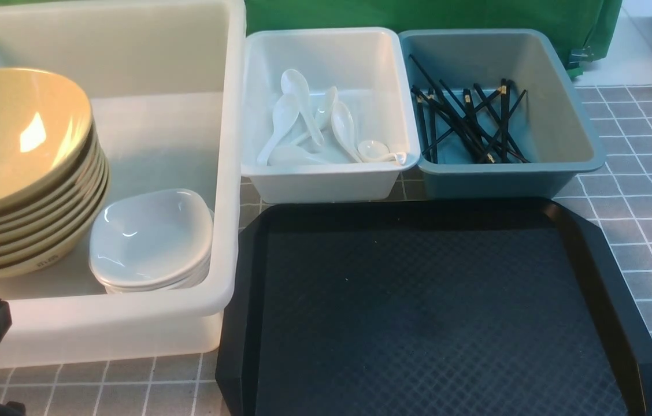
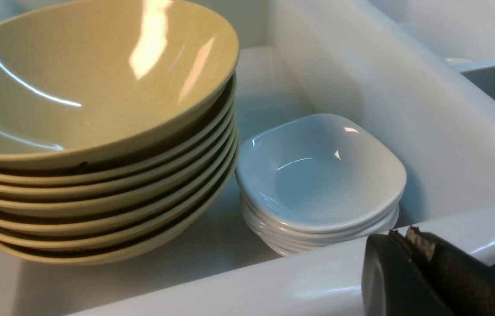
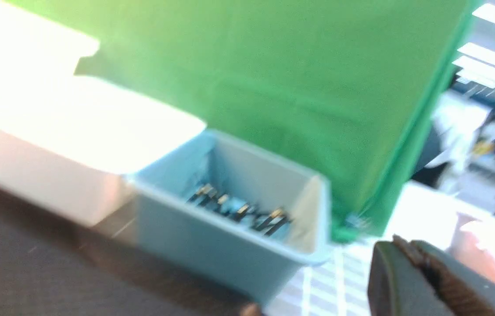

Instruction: On grey table put chopsticks spoon bowls plates into blue grey white boxes.

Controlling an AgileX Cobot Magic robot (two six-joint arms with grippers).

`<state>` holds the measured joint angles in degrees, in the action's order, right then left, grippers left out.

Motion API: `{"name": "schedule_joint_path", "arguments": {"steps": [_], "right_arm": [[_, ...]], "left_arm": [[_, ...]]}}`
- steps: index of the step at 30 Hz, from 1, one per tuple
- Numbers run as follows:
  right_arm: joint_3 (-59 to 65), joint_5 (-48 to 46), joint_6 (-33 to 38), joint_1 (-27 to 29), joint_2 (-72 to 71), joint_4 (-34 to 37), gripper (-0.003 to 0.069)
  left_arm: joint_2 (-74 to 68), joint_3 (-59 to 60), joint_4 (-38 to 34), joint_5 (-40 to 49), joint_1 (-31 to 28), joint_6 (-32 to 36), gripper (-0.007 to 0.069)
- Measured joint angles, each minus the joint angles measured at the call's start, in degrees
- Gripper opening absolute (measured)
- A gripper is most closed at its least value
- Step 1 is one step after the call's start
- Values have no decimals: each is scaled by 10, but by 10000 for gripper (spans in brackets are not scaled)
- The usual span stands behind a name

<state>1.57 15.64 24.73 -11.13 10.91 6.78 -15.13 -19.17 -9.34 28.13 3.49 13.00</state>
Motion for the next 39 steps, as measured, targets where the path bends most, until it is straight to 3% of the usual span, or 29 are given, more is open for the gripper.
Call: {"name": "schedule_joint_path", "arguments": {"steps": [6, 15, 39], "right_arm": [[0, -123, -38, 58, -111, -30, 45], [0, -336, -142, 107, -116, -51, 53], [0, -346, -145, 109, -116, -51, 74]], "left_arm": [[0, 0, 0, 0, 0, 0, -11], [0, 0, -1, 0, 0, 0, -11], [0, 0, -2, 0, 0, 0, -11]]}}
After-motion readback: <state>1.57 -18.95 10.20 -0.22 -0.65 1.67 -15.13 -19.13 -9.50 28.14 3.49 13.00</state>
